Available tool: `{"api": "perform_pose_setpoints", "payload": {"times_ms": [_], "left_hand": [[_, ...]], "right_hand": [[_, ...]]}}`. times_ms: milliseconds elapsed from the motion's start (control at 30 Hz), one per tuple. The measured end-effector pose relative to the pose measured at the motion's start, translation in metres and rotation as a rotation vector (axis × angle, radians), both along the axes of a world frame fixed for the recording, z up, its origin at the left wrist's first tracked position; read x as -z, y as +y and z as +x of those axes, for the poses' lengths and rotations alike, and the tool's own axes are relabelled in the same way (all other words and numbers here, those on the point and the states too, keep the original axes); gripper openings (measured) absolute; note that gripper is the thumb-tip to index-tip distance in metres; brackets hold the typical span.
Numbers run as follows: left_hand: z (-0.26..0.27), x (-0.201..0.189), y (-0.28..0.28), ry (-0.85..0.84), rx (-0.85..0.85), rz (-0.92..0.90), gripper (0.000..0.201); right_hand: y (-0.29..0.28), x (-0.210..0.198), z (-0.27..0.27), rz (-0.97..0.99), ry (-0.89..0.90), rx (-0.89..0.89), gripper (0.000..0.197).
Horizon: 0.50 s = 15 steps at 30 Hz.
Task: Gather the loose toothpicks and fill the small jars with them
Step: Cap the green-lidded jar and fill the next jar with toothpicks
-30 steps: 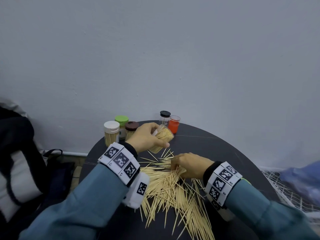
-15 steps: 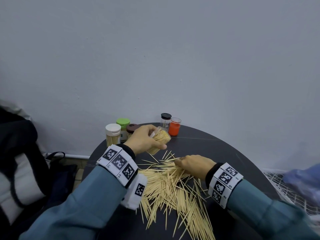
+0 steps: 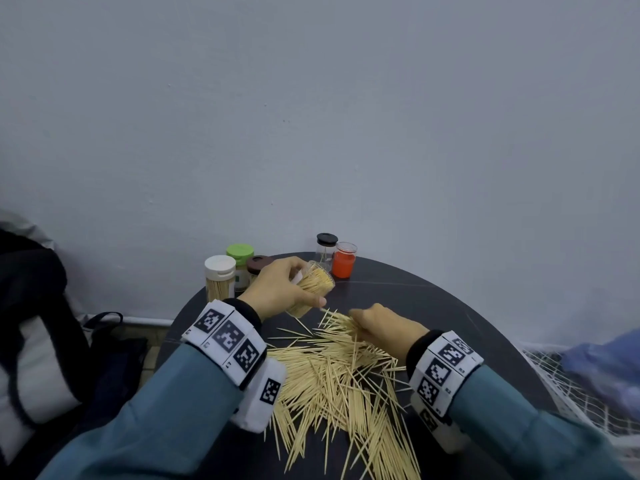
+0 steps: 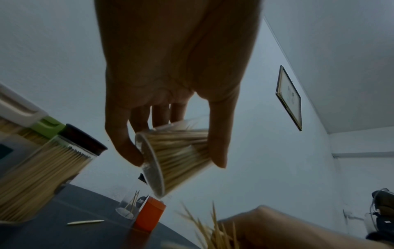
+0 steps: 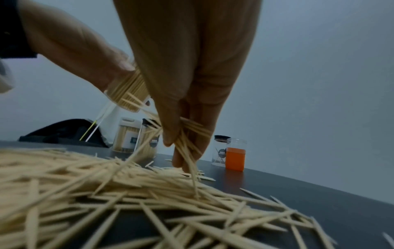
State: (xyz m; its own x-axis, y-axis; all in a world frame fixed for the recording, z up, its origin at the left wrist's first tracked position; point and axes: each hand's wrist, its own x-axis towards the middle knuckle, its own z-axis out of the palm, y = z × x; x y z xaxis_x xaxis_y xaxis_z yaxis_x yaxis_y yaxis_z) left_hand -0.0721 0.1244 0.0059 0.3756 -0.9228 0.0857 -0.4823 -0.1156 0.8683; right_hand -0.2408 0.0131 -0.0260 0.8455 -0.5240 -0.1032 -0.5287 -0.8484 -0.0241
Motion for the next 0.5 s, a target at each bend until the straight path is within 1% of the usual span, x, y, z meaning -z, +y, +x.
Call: {"api": "perform_pose_setpoints", "payload": {"times_ms": [67,167,233,300,400,500], "left_hand": [[0.001,0.001,0.000,0.004,0.001,-0.007,0.053],[-0.001,0.003,0.001,0.019,0.021,-0.029,0.046],[-0.001,0.004,0.002,0.026,0.038,-0.033,0.045],[-0.002,0.004,0.002,0.022,0.041,-0.031,0.046],[-0.003,0.003,0.002,0.025,0.042,-0.023,0.047],[-0.005,0.004,0.002,0.019,0.050,-0.012,0.045]], "right_hand": [[-0.002,-0.001,0.003,0.072,-0.095,0.065,0.005],[-0.003,-0.002,0.005,0.184,-0.255,0.164,0.006],[-0.003,-0.003,0.006,0.247,-0.367,0.197,0.008],[0.000,-0.005,0.007,0.324,-0.493,0.205,0.010],[0.004,-0.013,0.006,0.440,-0.735,0.196,0.014],[0.008,-0.027,0.008,0.474,-0.911,0.148,0.016]]}}
